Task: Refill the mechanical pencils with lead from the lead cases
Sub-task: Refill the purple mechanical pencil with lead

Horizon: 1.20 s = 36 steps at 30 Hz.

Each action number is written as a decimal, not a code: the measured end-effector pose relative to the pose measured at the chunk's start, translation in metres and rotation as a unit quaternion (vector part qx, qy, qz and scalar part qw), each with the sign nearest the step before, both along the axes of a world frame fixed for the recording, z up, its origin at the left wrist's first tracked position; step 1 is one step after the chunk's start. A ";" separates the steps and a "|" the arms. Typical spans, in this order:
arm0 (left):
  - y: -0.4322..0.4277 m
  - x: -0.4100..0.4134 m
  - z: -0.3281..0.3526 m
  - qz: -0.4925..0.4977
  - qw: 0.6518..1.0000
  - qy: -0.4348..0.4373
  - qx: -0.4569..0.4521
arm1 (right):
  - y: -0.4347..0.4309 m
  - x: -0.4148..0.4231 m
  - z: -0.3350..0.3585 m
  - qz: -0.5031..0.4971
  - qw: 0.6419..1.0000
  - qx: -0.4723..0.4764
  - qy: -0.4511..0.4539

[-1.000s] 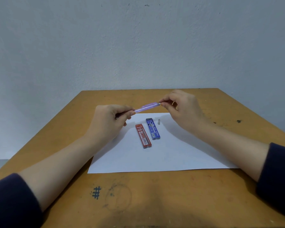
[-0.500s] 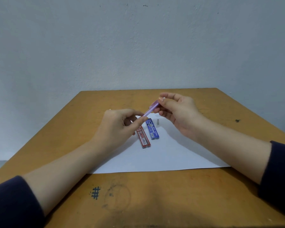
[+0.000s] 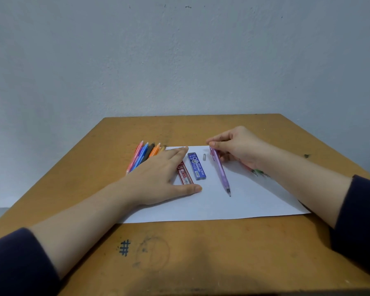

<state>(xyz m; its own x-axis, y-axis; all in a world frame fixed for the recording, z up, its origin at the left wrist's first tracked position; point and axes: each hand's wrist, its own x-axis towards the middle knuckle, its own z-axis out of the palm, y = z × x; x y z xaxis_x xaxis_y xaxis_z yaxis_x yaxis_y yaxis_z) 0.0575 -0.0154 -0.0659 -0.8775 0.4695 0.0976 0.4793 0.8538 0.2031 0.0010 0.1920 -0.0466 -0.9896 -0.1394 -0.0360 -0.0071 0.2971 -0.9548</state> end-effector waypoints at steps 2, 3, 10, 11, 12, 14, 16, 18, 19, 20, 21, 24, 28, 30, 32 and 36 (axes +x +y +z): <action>-0.001 -0.001 0.001 0.006 1.000 -0.013 -0.010 | -0.001 -0.002 -0.003 -0.010 1.000 0.025 0.015; -0.002 -0.001 0.001 0.009 1.000 -0.018 -0.011 | -0.001 -0.004 -0.005 -0.018 0.999 0.040 0.023; -0.003 -0.003 0.002 0.014 1.000 -0.021 -0.016 | 0.002 -0.012 -0.017 -0.054 0.989 0.124 0.054; -0.004 -0.004 0.001 0.015 1.000 -0.017 -0.017 | 0.001 -0.012 -0.017 -0.053 0.989 0.128 0.059; -0.005 -0.005 0.000 0.014 1.000 -0.014 -0.020 | 0.001 -0.012 -0.018 -0.052 0.988 0.134 0.062; -0.006 -0.007 -0.002 0.011 0.999 -0.004 -0.030 | 0.001 -0.013 -0.019 -0.052 0.986 0.146 0.067; -0.006 -0.009 -0.003 0.011 0.999 0.006 -0.046 | 0.001 -0.013 -0.020 -0.050 0.983 0.158 0.073; -0.006 -0.008 -0.002 0.018 0.998 0.004 -0.059 | 0.001 -0.013 -0.020 -0.049 0.982 0.165 0.077; -0.006 -0.008 -0.001 0.020 0.998 0.004 -0.063 | 0.002 -0.013 -0.020 -0.048 0.982 0.165 0.077; -0.006 -0.008 -0.001 0.022 0.998 0.006 -0.066 | 0.002 -0.013 -0.020 -0.048 0.982 0.164 0.078; -0.006 -0.008 -0.001 0.022 0.998 0.010 -0.066 | 0.002 -0.013 -0.019 -0.047 0.982 0.163 0.080; -0.008 -0.009 -0.001 0.021 0.998 0.015 -0.058 | 0.002 -0.013 -0.019 -0.057 0.980 0.166 0.093; -0.009 -0.008 0.000 0.020 0.999 0.020 -0.043 | 0.001 -0.011 -0.015 -0.057 0.978 0.138 0.146; -0.009 -0.008 0.000 0.022 0.999 0.022 -0.037 | -0.001 -0.007 -0.012 -0.024 0.978 0.119 0.172; -0.008 -0.007 0.000 0.026 0.999 0.021 -0.037 | -0.004 -0.003 -0.008 0.032 0.969 0.142 0.200; -0.008 -0.007 0.000 0.026 0.998 0.003 -0.051 | -0.007 0.002 -0.008 0.141 0.906 0.312 0.249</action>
